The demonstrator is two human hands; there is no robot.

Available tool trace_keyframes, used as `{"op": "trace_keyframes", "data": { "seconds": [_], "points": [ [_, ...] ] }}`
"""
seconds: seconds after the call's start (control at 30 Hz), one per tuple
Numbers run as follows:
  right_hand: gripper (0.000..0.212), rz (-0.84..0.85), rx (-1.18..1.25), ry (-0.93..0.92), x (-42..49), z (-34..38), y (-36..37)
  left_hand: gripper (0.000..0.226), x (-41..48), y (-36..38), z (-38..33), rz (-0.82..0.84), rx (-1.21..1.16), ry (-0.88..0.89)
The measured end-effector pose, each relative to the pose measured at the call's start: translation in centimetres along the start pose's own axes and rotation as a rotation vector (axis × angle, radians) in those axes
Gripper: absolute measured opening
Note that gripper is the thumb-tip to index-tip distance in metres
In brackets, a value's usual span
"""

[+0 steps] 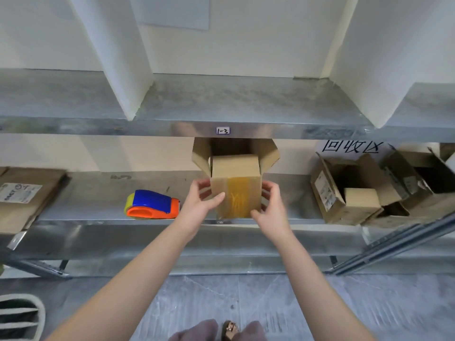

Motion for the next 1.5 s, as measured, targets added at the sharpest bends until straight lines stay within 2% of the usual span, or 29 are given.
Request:
{"op": "trace_keyframes", "data": {
  "seconds": [0.1,0.2,0.27,0.4,0.5,0.6,0.8,1.0,1.13,1.27,1.37,1.5],
  "points": [
    [0.07,0.025,-0.061,0.057,-0.5,-3.1,1.9,0.063,-0.3,-1.6,2.9,-0.061,0.066,-0.022],
    [0.081,0.084,-0.193,0.096,-0.8,-6.4,4.1,0.072,-0.2,-2.3,6.0,-0.028,0.08,-0.047],
    [0.084,0.122,-0.22,0.142,-1.1,-8.4,5.6,0.069,0.1,-2.6,8.3,-0.024,0.114,-0.091],
    [0.087,0.054,-0.166,0.262,-1.2,-11.2,7.1,0.059,0.8,-2.4,11.3,0.039,0.23,-0.12],
    [0.077,-0.04,-0.191,0.221,-0.3,-11.5,7.0,0.072,2.0,-2.7,11.1,0.114,0.508,0.011],
    [0.067,-0.037,-0.246,0.161,0.2,-10.9,6.5,0.081,3.3,-3.4,8.7,0.134,0.814,0.258],
    [0.067,-0.075,-0.241,0.153,0.3,-8.9,0.5,0.093,3.9,-2.2,3.9,0.195,1.253,0.621],
    [0.055,-0.209,-0.209,0.146,1.2,-9.5,-9.8,0.08,3.4,5.1,2.9,0.287,1.366,0.794],
    [0.054,-0.216,-0.195,0.173,2.0,-11.8,-15.7,0.075,1.8,12.0,3.6,0.322,1.351,0.862],
    [0.052,-0.163,-0.232,0.165,3.4,-14.0,-19.3,0.084,0.2,17.4,4.5,0.282,1.258,0.753],
    [0.055,-0.121,-0.211,0.17,4.3,-15.4,-20.3,0.092,-1.4,20.7,5.6,0.285,1.167,0.577],
    [0.079,-0.101,-0.136,0.189,4.9,-16.3,-20.0,0.06,-2.7,23.6,7.3,0.277,0.727,0.183]
  ]
}}
Point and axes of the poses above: each hand's wrist, its own x-axis towards the middle knuckle, its own y-axis out of the palm, z = x × y, the point moved 10 cm from there along x, towards the middle knuckle, and after that the axes turned 12 degrees about -z, right-handed, at the moved point
